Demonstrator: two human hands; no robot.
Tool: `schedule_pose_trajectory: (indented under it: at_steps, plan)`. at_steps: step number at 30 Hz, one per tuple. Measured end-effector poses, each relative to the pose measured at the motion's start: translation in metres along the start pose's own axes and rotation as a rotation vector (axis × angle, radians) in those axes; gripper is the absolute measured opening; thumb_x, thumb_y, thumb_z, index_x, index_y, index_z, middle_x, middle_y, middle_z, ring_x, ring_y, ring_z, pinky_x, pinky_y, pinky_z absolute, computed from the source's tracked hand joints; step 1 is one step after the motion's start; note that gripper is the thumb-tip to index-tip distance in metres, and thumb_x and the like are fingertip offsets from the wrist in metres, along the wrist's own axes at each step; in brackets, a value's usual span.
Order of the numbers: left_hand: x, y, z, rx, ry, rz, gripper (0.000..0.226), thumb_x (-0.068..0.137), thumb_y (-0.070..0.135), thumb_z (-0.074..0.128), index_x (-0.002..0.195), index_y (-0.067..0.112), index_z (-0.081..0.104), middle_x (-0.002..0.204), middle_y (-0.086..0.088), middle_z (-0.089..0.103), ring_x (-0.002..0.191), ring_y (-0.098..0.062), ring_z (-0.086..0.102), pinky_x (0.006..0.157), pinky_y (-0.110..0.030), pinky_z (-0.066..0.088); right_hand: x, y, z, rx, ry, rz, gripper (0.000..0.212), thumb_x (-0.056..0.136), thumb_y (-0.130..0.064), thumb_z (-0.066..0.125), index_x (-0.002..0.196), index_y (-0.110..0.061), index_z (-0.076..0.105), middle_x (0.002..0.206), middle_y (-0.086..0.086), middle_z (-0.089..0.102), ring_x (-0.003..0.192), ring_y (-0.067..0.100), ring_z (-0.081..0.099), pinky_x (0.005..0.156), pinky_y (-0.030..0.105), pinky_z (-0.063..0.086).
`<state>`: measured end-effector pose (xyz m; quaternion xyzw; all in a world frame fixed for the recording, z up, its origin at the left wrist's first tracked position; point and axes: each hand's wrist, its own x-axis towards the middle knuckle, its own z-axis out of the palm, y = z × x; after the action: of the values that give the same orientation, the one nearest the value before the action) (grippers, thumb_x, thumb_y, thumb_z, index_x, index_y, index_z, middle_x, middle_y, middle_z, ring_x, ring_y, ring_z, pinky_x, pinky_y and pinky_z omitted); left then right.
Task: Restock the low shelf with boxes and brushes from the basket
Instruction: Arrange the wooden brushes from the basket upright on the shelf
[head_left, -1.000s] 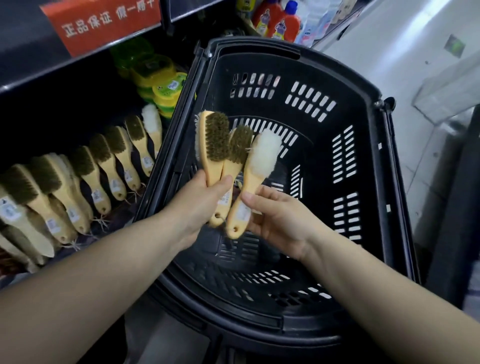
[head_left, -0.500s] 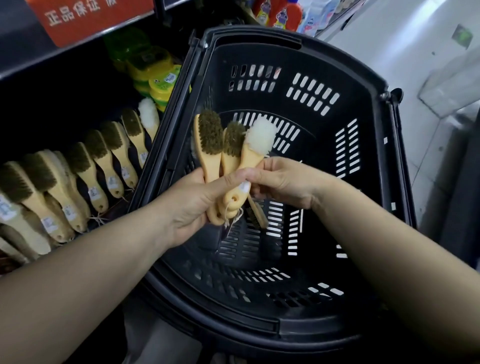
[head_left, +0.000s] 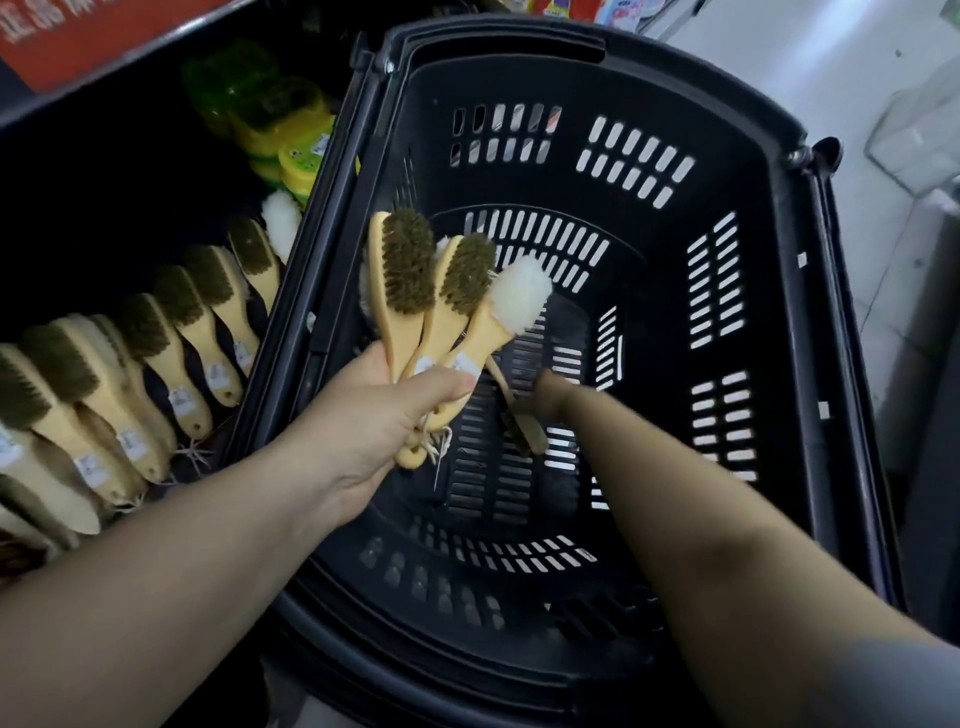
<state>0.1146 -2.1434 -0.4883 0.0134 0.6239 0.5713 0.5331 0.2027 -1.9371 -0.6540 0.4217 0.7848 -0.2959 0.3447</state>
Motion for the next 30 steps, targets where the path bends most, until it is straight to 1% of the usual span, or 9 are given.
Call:
schedule_pose_trajectory:
  at_steps: [2, 7, 10, 13, 16, 20, 22, 25, 30]
  plan:
    - [-0.002, 0.005, 0.002, -0.007, -0.048, 0.028, 0.036, 0.074, 0.015, 0.073, 0.108, 0.022, 0.062, 0.103, -0.01, 0.069, 0.089, -0.022, 0.052, 0.072, -0.033, 0.037, 0.01, 0.003, 0.043, 0.046, -0.048, 0.112, 0.062, 0.087, -0.031, 0.064, 0.133, -0.001, 0.035, 0.121, 0.014, 0.053, 0.103, 0.027, 0.058, 0.08, 0.031, 0.048]
    - [-0.001, 0.032, -0.001, -0.057, -0.045, 0.203, 0.043, 0.063, 0.021, 0.068, 0.105, 0.027, 0.061, 0.101, 0.001, 0.072, 0.093, -0.021, 0.056, 0.086, -0.039, 0.043, 0.017, -0.002, 0.066, 0.049, 0.048, 0.143, 0.053, 0.094, -0.025, 0.051, 0.137, -0.002, 0.03, 0.139, 0.02, 0.04, 0.125, 0.033, 0.045, 0.097, 0.036, 0.04]
    - [0.0, 0.037, -0.002, -0.047, -0.034, 0.225, 0.045, 0.064, 0.022, 0.068, 0.107, 0.029, 0.059, 0.103, 0.002, 0.071, 0.093, -0.02, 0.055, 0.083, -0.037, 0.044, 0.018, -0.006, 0.044, 0.091, 0.076, 0.112, 0.065, 0.089, -0.034, 0.059, 0.135, -0.001, 0.029, 0.133, 0.019, 0.045, 0.119, 0.034, 0.049, 0.09, 0.034, 0.043]
    - [-0.001, 0.035, 0.001, -0.011, -0.009, 0.243, 0.045, 0.063, 0.023, 0.068, 0.106, 0.029, 0.058, 0.099, 0.006, 0.072, 0.092, -0.017, 0.061, 0.078, -0.035, 0.045, 0.012, -0.01, 0.019, 0.233, 0.111, 0.047, 0.055, 0.091, -0.033, 0.055, 0.128, 0.002, 0.034, 0.115, 0.016, 0.053, 0.099, 0.03, 0.056, 0.074, 0.031, 0.05]
    - [-0.003, 0.038, 0.001, -0.019, -0.001, 0.242, 0.046, 0.063, 0.023, 0.068, 0.109, 0.028, 0.058, 0.102, 0.001, 0.072, 0.094, -0.021, 0.06, 0.083, -0.041, 0.041, 0.001, -0.013, 0.0, 0.284, 0.142, -0.013, 0.05, 0.091, -0.029, 0.055, 0.127, 0.004, 0.041, 0.113, 0.019, 0.056, 0.101, 0.033, 0.057, 0.086, 0.041, 0.049]
    - [-0.005, 0.051, -0.009, -0.035, 0.057, 0.308, 0.038, 0.065, 0.02, 0.068, 0.102, 0.027, 0.059, 0.085, 0.006, 0.07, 0.076, -0.016, 0.053, 0.066, -0.031, 0.038, -0.01, -0.02, 0.004, 0.157, 0.138, -0.142, 0.04, 0.09, -0.023, 0.058, 0.122, -0.005, 0.04, 0.122, 0.014, 0.053, 0.102, 0.026, 0.053, 0.076, 0.025, 0.034]
    - [-0.006, 0.054, -0.014, -0.044, 0.084, 0.322, 0.034, 0.068, 0.018, 0.069, 0.1, 0.026, 0.059, 0.079, 0.004, 0.064, 0.067, -0.013, 0.048, 0.057, -0.027, 0.036, -0.007, -0.029, 0.007, 0.269, 0.143, -0.159, 0.033, 0.092, -0.018, 0.054, 0.119, -0.004, 0.039, 0.124, 0.015, 0.053, 0.108, 0.028, 0.053, 0.078, 0.025, 0.036]
    - [-0.008, 0.053, -0.017, -0.061, 0.078, 0.312, 0.031, 0.073, 0.015, 0.069, 0.101, 0.025, 0.059, 0.087, -0.004, 0.058, 0.069, -0.013, 0.045, 0.062, -0.03, 0.033, 0.0, -0.046, 0.001, 0.421, 0.229, -0.105, 0.018, 0.095, -0.021, 0.049, 0.108, -0.011, 0.04, 0.126, 0.021, 0.053, 0.104, 0.026, 0.053, 0.09, 0.034, 0.04]
    - [-0.011, 0.048, -0.016, 0.005, 0.048, 0.324, 0.035, 0.069, 0.019, 0.071, 0.1, 0.027, 0.057, 0.074, 0.01, 0.068, 0.076, -0.022, 0.044, 0.053, -0.025, 0.033, 0.0, -0.06, 0.007, 0.391, 0.165, -0.191, 0.032, 0.095, -0.018, 0.049, 0.123, -0.006, 0.037, 0.12, 0.018, 0.054, 0.092, 0.024, 0.051, 0.072, 0.029, 0.037]
